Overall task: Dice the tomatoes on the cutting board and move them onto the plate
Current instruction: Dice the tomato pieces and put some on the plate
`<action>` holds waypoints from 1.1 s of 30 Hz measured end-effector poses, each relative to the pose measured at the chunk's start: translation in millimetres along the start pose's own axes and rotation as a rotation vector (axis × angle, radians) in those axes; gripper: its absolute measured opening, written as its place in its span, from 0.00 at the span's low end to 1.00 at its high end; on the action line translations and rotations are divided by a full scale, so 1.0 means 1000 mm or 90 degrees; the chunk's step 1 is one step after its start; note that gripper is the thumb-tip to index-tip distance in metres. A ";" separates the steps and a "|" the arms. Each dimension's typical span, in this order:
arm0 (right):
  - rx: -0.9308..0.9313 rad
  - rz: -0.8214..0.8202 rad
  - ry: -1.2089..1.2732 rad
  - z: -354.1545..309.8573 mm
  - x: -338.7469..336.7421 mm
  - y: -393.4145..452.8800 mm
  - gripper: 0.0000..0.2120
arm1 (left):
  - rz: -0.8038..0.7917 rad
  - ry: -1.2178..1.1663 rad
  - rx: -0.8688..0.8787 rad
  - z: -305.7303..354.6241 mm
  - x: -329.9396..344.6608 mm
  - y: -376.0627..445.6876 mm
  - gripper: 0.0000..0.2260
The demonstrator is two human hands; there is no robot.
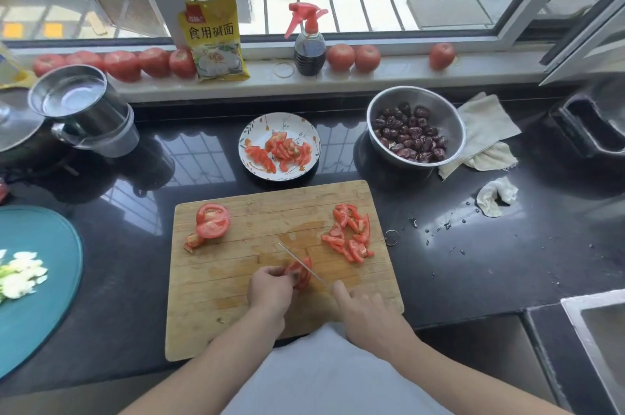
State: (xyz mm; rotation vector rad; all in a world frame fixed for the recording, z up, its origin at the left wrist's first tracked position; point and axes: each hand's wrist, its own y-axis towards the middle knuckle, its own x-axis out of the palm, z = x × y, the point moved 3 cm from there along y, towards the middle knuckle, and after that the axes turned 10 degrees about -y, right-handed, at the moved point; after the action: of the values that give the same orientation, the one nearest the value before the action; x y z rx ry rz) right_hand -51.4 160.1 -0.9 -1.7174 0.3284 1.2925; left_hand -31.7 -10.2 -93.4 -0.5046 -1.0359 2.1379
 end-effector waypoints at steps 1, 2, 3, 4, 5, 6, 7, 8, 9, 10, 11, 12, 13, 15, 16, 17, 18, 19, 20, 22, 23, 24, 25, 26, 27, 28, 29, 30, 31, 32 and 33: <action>0.005 -0.009 0.001 0.000 0.000 0.000 0.18 | 0.000 0.004 0.002 -0.001 0.000 0.001 0.13; 0.008 -0.012 0.000 -0.001 0.000 0.001 0.18 | 0.003 0.008 0.004 -0.001 0.000 0.001 0.13; 0.008 -0.019 -0.003 -0.001 0.000 0.001 0.17 | 0.001 0.008 0.007 -0.001 0.001 0.002 0.13; 0.004 -0.021 -0.008 -0.001 0.000 0.001 0.17 | 0.003 0.012 0.009 -0.001 0.000 0.003 0.13; -0.003 -0.018 -0.019 0.000 -0.002 -0.001 0.16 | 0.003 0.016 0.012 -0.001 0.000 0.005 0.13; -0.012 -0.008 -0.035 0.002 -0.004 -0.003 0.14 | 0.005 0.018 0.014 -0.002 -0.001 0.006 0.13; -0.022 -0.005 -0.045 0.004 -0.006 -0.006 0.13 | 0.007 0.020 0.017 -0.002 -0.001 0.006 0.13; -0.031 -0.002 -0.049 0.005 -0.008 -0.009 0.12 | 0.007 0.018 0.020 -0.002 -0.001 0.006 0.12; -0.035 -0.001 -0.055 0.006 -0.008 -0.011 0.12 | 0.007 0.019 0.020 -0.003 -0.001 0.007 0.11; -0.039 0.000 -0.066 0.006 -0.004 -0.010 0.11 | 0.006 0.018 0.017 -0.003 -0.001 0.008 0.11; -0.031 -0.004 -0.058 0.005 0.000 -0.008 0.11 | 0.006 0.019 0.015 -0.004 0.000 0.008 0.11; -0.022 0.000 -0.042 0.003 0.005 -0.003 0.10 | 0.006 0.020 0.012 -0.004 0.000 0.007 0.10; -0.010 -0.001 -0.026 0.000 0.010 0.005 0.08 | 0.007 0.018 0.009 -0.005 0.000 0.007 0.10; -0.010 0.023 -0.009 -0.011 0.018 0.024 0.11 | 0.014 0.020 0.009 -0.004 -0.001 0.007 0.09; -0.030 0.046 -0.010 -0.017 0.022 0.033 0.14 | 0.020 0.026 0.009 -0.004 -0.001 0.006 0.08; -0.035 0.064 -0.014 -0.022 0.023 0.042 0.15 | 0.026 0.032 0.009 -0.004 -0.002 0.006 0.07; -0.028 0.067 0.003 -0.025 0.021 0.048 0.13 | 0.032 0.035 0.010 -0.004 -0.003 0.006 0.07; -0.007 0.084 0.013 -0.025 0.019 0.051 0.11 | 0.034 0.031 0.009 -0.004 -0.004 0.004 0.08; 0.002 0.099 0.023 -0.023 0.017 0.052 0.11 | 0.029 0.023 0.008 -0.004 -0.003 0.004 0.09; 0.020 0.075 0.052 -0.016 0.011 0.051 0.15 | 0.016 0.004 0.010 -0.003 -0.001 0.001 0.15; 0.033 0.065 0.079 -0.012 0.009 0.050 0.18 | 0.007 -0.003 0.011 -0.004 0.000 0.000 0.17; 0.038 0.062 0.102 -0.008 0.007 0.048 0.20 | -0.001 -0.003 0.010 -0.005 0.002 0.002 0.19; 0.038 0.052 0.106 -0.006 0.006 0.046 0.22 | -0.005 -0.001 0.009 -0.006 0.002 0.003 0.19; 0.036 0.041 0.108 -0.005 0.008 0.042 0.23 | -0.003 -0.002 0.007 -0.005 0.002 0.002 0.19; 0.035 0.025 0.113 -0.003 0.010 0.038 0.24 | 0.001 -0.009 0.006 -0.003 0.002 0.001 0.17; 0.035 0.007 0.117 -0.001 0.013 0.034 0.24 | 0.007 -0.015 0.004 -0.003 0.001 0.000 0.16; 0.035 -0.003 0.115 0.001 0.016 0.030 0.24 | 0.009 -0.015 0.002 -0.002 0.002 -0.001 0.16; 0.040 -0.004 0.110 0.002 0.017 0.028 0.23 | 0.009 -0.012 0.000 -0.003 0.002 -0.001 0.16; 0.043 0.002 0.104 0.001 0.018 0.028 0.22 | 0.007 -0.008 -0.001 -0.002 0.002 -0.002 0.16; 0.045 0.015 0.105 -0.001 0.016 0.032 0.21 | 0.007 -0.008 0.003 -0.001 0.002 -0.003 0.17; 0.048 0.025 0.112 -0.005 0.012 0.035 0.19 | 0.007 -0.003 0.007 -0.001 0.002 -0.004 0.18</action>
State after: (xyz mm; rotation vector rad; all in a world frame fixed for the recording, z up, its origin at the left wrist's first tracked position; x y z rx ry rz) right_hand -67.6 141.4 -29.4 -1.7718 0.5087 1.1455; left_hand -31.2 -6.9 -91.1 -0.5012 -1.0262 2.1538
